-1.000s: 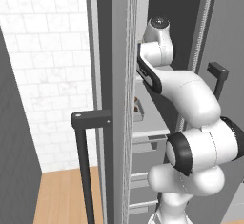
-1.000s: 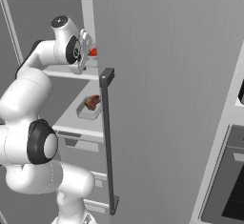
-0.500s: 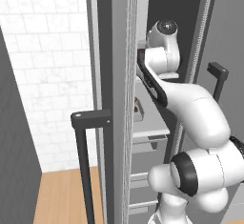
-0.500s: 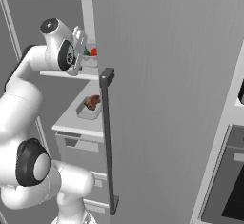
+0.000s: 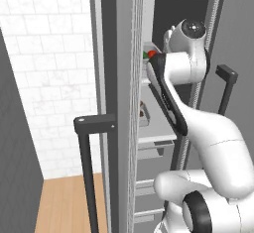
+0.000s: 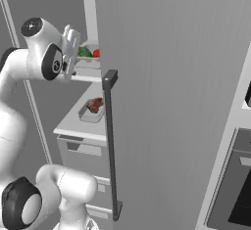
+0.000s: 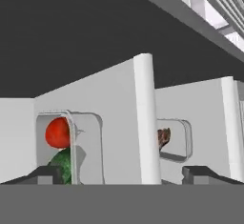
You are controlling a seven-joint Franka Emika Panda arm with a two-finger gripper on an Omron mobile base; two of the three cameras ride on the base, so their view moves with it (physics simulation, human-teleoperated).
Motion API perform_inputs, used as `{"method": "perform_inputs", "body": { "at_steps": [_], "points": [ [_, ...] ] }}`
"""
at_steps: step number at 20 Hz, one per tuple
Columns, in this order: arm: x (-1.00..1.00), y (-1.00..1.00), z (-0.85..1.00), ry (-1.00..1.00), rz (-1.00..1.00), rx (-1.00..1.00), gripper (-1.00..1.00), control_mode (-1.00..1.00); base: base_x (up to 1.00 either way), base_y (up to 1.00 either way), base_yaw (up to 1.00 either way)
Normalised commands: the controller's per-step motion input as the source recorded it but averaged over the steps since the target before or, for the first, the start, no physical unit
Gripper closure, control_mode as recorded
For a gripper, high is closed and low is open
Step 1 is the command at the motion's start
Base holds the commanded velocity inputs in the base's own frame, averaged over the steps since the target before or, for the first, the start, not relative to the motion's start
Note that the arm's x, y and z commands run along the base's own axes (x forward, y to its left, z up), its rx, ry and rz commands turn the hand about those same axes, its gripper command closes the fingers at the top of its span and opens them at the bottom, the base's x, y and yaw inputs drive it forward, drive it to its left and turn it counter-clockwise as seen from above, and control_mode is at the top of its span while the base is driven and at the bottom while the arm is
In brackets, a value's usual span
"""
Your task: Take the meat container that has the steak and place it on the second highest rack of the freezer. Then take the vegetable container that has the tomato and broccoli and place it on the highest rack of the freezer.
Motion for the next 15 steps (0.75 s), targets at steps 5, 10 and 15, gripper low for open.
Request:
{"method": "perform_inputs", "body": {
  "at_steps": [5, 10, 15],
  "points": [
    [-1.00, -0.07, 0.04, -0.01, 0.00, 0.00, -1.00, -1.00, 0.00, 0.00, 0.00],
    [-1.00, -0.10, 0.00, 0.00, 0.00, 0.00, -1.00, -1.00, 0.00, 0.00, 0.00],
    [-0.83, 0.00, -0.02, 0.00, 0.00, 0.00, -1.00, -1.00, 0.00, 0.00, 0.00]
  ]
}}
